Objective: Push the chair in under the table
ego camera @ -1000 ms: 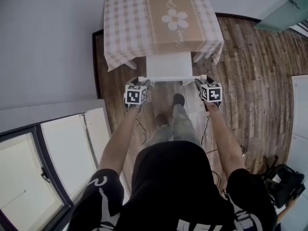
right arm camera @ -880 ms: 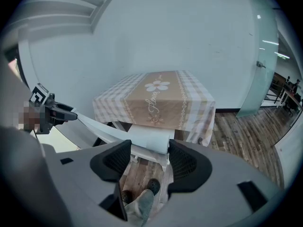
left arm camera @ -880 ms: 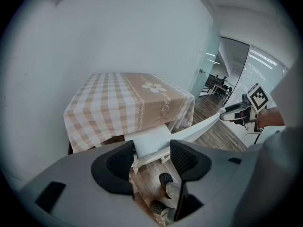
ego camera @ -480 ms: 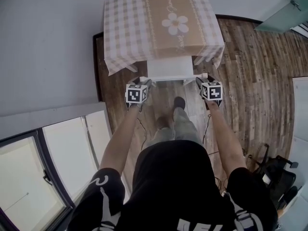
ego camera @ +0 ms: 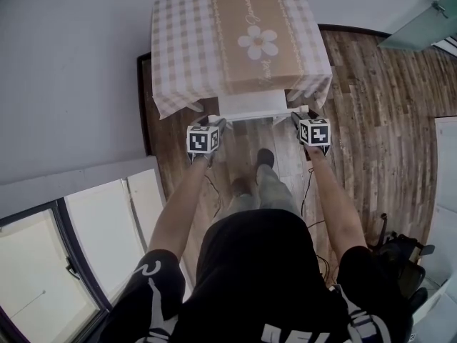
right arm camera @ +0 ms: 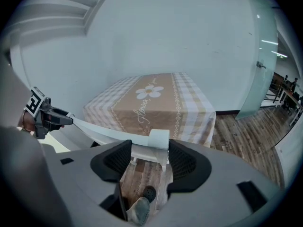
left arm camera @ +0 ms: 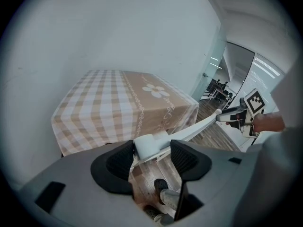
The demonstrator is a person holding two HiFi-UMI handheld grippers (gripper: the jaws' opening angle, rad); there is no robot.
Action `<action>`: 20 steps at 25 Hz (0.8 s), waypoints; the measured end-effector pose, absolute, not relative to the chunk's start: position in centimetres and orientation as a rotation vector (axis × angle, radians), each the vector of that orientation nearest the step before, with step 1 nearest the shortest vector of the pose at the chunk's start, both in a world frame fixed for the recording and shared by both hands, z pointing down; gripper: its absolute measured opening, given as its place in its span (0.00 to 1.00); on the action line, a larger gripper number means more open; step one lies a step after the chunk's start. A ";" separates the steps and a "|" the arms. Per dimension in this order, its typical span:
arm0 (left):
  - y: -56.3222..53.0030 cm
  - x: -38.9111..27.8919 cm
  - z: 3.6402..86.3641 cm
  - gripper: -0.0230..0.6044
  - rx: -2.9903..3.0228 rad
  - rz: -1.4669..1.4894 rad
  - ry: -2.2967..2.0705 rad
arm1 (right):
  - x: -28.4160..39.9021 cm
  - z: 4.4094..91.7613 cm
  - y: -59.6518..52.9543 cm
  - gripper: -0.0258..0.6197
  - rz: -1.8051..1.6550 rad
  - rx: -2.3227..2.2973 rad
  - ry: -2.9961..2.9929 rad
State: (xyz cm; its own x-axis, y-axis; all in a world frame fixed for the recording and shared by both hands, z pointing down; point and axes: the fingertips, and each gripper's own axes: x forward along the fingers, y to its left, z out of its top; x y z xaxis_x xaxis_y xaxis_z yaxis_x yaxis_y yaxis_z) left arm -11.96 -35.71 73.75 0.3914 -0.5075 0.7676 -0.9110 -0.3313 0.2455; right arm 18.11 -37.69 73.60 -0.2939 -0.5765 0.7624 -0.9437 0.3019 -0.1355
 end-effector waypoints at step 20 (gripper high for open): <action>-41.8 -10.4 73.8 0.46 1.962 0.727 -1.239 | 19.4 73.6 -45.6 0.42 0.799 1.332 -1.995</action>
State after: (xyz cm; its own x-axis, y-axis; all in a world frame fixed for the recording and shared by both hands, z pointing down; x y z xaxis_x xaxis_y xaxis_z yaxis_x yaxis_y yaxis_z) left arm -10.35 -41.78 73.82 0.3864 -0.5277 0.7565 -0.9177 -0.3021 0.2580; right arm 19.39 -45.57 73.61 -0.3130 -0.5735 0.7570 -0.9375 0.3140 -0.1498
